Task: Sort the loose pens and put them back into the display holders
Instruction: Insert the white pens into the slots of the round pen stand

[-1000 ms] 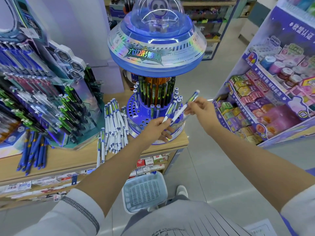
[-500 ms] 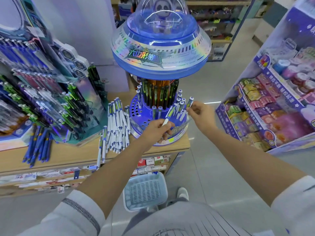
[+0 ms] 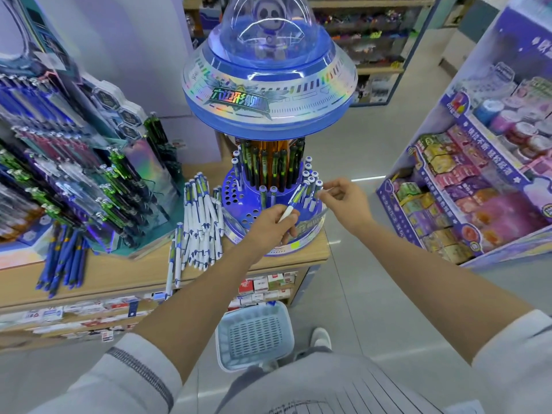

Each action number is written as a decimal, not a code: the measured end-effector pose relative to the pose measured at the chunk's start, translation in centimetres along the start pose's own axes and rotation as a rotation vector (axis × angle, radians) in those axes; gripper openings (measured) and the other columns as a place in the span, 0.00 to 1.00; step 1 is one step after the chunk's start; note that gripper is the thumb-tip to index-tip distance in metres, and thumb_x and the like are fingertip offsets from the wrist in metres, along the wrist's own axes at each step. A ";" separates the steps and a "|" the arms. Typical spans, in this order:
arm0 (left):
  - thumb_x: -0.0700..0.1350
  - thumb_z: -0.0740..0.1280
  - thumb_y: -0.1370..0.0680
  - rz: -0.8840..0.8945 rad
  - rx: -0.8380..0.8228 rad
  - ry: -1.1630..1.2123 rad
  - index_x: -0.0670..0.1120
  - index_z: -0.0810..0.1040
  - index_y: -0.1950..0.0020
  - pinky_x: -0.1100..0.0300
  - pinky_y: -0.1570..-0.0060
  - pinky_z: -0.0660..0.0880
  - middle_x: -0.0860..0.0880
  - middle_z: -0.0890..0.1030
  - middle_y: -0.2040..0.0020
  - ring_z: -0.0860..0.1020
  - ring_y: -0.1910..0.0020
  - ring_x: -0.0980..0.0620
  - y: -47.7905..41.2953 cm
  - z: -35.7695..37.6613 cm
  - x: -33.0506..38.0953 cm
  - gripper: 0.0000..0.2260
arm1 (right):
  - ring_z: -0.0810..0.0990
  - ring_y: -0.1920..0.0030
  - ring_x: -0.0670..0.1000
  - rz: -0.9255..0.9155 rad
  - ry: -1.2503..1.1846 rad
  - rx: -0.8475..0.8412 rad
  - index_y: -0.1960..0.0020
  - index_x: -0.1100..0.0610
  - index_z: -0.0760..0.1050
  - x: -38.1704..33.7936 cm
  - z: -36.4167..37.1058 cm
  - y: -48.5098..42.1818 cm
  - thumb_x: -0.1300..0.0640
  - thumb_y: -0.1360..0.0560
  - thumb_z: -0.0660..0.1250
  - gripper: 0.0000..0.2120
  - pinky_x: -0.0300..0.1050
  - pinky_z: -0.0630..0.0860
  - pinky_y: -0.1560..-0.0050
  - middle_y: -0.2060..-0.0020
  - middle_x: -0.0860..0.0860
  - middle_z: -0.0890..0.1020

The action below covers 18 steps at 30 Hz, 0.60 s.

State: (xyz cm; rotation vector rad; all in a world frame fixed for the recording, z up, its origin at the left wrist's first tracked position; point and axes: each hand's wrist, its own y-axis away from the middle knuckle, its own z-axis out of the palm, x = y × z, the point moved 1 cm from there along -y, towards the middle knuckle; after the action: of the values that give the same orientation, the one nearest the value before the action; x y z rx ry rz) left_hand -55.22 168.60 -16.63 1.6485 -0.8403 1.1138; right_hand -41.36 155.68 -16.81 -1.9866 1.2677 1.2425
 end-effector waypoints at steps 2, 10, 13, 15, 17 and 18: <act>0.42 0.60 0.18 0.001 0.003 0.014 0.40 0.73 0.43 0.68 0.75 0.67 0.45 0.80 0.62 0.70 0.72 0.53 0.0 0.1 0.0 0.07 | 0.75 0.68 0.39 -0.028 -0.060 0.051 0.52 0.60 0.76 -0.2 -0.3 0.5 0.54 0.24 0.70 0.09 0.35 0.73 0.66 0.67 0.46 0.78; 0.44 0.64 0.20 0.110 -0.092 -0.099 0.41 0.75 0.47 0.61 0.69 0.71 0.48 0.80 0.62 0.74 0.68 0.53 -0.6 1.8 0.1 0.06 | 0.80 0.68 0.43 -0.033 -0.288 -0.227 0.50 0.64 0.77 -0.5 -1.0 2.5 0.59 0.23 0.68 0.08 0.35 0.74 0.67 0.67 0.47 0.84; 0.45 0.67 0.22 0.232 0.044 -0.264 0.45 0.77 0.44 0.56 0.54 0.77 0.50 0.80 0.54 0.77 0.58 0.53 -1.1 1.8 0.2 0.08 | 0.81 0.70 0.47 0.009 -0.432 -0.030 0.55 0.58 0.74 -0.4 -2.4 1.8 0.63 0.22 0.65 0.04 0.38 0.74 0.68 0.67 0.51 0.84; 0.45 0.69 0.23 0.330 0.094 -0.421 0.46 0.77 0.41 0.56 0.47 0.76 0.51 0.79 0.48 0.77 0.50 0.52 -1.4 1.5 0.1 0.11 | 0.80 0.71 0.48 -0.015 -0.458 0.143 0.56 0.56 0.72 -0.4 -4.0 0.8 0.63 0.21 0.63 0.06 0.38 0.74 0.69 0.65 0.53 0.83; 0.47 0.68 0.22 0.373 0.058 -0.582 0.47 0.75 0.36 0.55 0.41 0.73 0.50 0.77 0.40 0.75 0.41 0.52 -1.7 1.5 -0.1 0.16 | 0.81 0.69 0.48 -0.061 -0.418 0.246 0.55 0.55 0.71 -0.5 -5.3 -0.1 0.61 0.21 0.63 0.05 0.38 0.75 0.68 0.63 0.52 0.83; 0.49 0.67 0.22 0.367 0.025 -0.648 0.47 0.73 0.33 0.56 0.37 0.70 0.49 0.75 0.36 0.73 0.37 0.51 -1.9 1.5 -0.3 0.19 | 0.82 0.68 0.48 -0.075 -0.394 0.260 0.54 0.56 0.71 -0.5 -5.7 -0.6 0.61 0.21 0.63 0.04 0.38 0.76 0.67 0.63 0.51 0.83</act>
State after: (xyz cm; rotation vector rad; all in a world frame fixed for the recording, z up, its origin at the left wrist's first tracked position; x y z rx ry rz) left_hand -53.22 167.77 -17.70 1.9567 -1.5977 0.8179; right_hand -38.43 151.82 -13.73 -1.5026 1.0846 1.2802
